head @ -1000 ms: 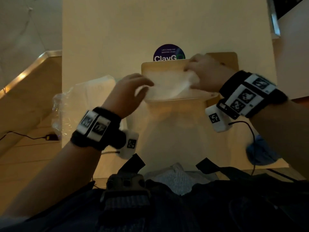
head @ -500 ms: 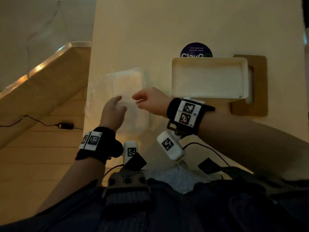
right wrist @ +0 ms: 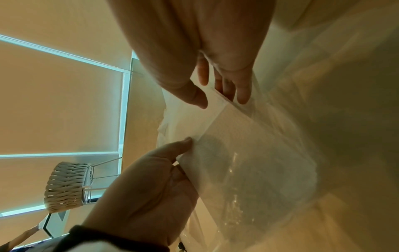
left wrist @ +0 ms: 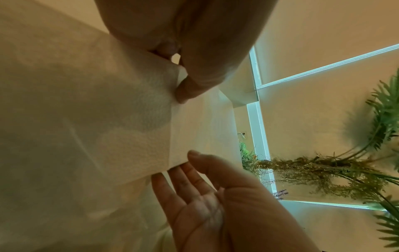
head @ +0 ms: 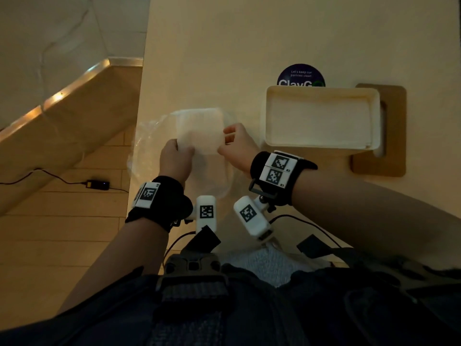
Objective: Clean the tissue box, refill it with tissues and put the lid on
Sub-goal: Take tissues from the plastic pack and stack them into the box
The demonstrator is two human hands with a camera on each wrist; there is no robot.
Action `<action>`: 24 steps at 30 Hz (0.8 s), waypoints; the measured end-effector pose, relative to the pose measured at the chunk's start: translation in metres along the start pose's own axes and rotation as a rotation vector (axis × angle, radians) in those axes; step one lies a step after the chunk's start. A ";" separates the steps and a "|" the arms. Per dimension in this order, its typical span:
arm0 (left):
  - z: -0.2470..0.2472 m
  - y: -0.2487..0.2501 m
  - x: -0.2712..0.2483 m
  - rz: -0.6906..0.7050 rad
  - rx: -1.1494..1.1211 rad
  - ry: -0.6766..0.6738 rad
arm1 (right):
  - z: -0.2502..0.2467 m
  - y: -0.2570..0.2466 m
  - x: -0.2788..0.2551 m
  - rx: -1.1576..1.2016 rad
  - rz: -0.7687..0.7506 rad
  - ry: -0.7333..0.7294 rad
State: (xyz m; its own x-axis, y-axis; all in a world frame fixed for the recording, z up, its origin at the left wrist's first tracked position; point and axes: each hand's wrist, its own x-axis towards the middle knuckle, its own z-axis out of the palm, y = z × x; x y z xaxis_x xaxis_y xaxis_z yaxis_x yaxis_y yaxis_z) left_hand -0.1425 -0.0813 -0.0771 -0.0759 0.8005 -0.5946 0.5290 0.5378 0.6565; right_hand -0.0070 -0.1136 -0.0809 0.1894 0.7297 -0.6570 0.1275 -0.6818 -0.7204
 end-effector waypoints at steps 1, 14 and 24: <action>0.000 -0.001 -0.001 0.013 -0.012 -0.002 | 0.000 0.000 0.000 0.026 0.001 0.002; -0.009 -0.002 -0.018 0.144 -0.271 -0.126 | -0.005 -0.007 -0.002 0.333 -0.134 -0.181; -0.018 -0.010 -0.012 0.157 -0.310 -0.210 | -0.007 -0.007 -0.005 0.311 -0.154 -0.412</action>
State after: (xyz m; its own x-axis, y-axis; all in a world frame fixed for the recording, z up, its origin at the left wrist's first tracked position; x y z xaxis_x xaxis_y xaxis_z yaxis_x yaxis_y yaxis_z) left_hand -0.1624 -0.0919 -0.0678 0.1772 0.8250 -0.5367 0.2384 0.4931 0.8367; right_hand -0.0022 -0.1125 -0.0712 -0.2147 0.8225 -0.5266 -0.1825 -0.5635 -0.8057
